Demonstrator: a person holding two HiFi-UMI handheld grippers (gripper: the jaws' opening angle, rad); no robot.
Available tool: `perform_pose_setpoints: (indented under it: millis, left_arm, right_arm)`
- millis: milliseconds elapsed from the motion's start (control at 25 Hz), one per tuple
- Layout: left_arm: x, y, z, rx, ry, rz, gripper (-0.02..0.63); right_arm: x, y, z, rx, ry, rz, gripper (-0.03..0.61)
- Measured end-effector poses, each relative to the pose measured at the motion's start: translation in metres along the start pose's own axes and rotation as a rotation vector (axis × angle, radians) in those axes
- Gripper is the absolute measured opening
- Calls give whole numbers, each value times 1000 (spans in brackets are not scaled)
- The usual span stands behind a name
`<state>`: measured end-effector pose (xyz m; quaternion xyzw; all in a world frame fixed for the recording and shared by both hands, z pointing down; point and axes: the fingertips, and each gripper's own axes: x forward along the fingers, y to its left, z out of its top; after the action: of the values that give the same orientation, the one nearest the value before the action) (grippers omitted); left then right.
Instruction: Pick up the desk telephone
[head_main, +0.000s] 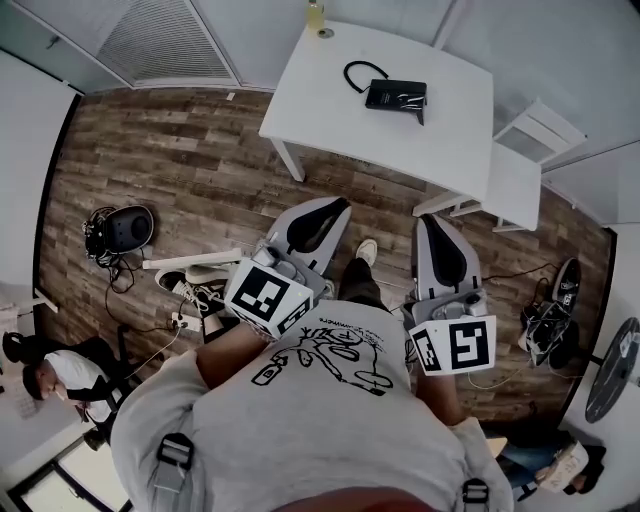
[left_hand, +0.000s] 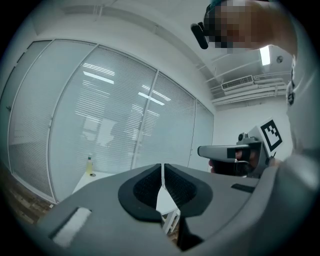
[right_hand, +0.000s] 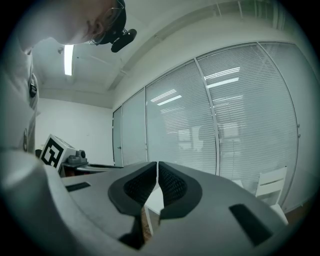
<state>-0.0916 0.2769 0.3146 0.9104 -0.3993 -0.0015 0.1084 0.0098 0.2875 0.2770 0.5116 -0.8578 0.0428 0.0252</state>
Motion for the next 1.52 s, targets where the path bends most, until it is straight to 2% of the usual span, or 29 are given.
perform_pose_setpoints:
  millis: [280, 440, 720, 1240, 1520]
  left_arm:
    - [87, -1, 13, 20, 1, -12, 18]
    - [135, -5, 22, 28, -6, -9, 18]
    - [191, 0, 27, 26, -4, 25, 18]
    - [245, 39, 26, 1, 5, 48, 18]
    - [281, 84, 38, -6, 0, 27, 18]
  right_arm:
    - [25, -84, 8, 12, -14, -20, 9]
    - [36, -128, 13, 20, -15, -2, 9]
    - [57, -189, 16, 17, -16, 1, 9]
    - [114, -215, 12, 3, 15, 50, 9]
    - [174, -230, 17, -9, 23, 47, 9]
